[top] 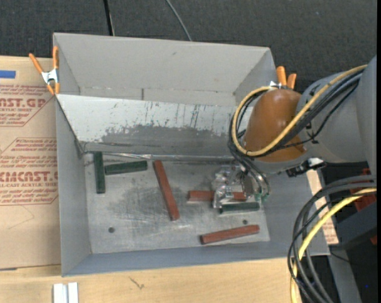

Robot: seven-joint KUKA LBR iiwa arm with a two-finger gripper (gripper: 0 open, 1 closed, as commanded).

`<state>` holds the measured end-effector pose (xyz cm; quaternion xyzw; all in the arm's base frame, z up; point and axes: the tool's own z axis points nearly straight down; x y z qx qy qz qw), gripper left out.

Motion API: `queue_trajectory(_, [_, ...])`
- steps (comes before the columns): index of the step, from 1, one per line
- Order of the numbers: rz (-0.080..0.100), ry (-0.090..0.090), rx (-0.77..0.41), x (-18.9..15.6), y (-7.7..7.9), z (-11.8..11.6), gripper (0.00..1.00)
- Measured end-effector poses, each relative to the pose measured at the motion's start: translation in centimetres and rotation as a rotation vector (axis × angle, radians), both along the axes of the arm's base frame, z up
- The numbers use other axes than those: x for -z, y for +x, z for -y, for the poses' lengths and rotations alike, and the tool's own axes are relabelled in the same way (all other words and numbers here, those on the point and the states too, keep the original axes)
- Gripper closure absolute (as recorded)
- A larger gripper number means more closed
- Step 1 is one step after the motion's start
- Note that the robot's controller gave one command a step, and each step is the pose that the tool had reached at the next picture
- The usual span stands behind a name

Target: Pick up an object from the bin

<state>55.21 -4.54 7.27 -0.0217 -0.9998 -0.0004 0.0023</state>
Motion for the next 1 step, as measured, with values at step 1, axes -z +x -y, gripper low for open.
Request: queue_trajectory(1, [0.003, -0.001, 0.019, -21.83, -1.46, 0.49, 1.00])
